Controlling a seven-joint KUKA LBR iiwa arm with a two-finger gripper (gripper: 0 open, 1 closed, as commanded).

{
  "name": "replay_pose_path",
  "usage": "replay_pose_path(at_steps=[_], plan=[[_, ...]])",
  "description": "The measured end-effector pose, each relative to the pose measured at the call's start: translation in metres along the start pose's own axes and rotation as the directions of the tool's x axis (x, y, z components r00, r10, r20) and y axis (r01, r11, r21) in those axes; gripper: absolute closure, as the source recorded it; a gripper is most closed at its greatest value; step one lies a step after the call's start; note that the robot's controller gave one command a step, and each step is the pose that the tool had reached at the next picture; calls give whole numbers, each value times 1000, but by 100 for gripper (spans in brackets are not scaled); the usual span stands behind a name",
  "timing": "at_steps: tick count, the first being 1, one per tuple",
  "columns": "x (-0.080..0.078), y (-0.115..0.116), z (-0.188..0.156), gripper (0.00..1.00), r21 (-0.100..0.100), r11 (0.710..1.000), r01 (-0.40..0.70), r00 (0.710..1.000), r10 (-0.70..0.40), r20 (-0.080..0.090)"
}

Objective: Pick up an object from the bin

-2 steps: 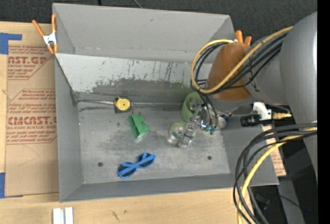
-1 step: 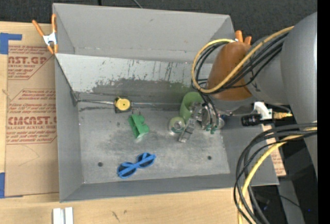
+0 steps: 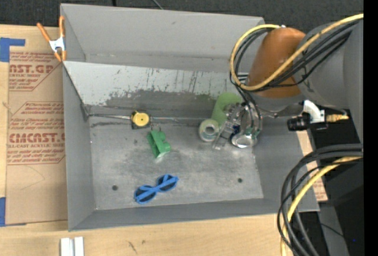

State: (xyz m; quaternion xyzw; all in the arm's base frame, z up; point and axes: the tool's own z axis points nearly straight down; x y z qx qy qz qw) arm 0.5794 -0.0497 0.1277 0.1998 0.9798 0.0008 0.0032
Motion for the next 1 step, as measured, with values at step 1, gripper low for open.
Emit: replay_pose_path(at_steps=[1], plan=[[14, 1, -73, 100, -1, 1000, 12, 1000, -12, 1]])
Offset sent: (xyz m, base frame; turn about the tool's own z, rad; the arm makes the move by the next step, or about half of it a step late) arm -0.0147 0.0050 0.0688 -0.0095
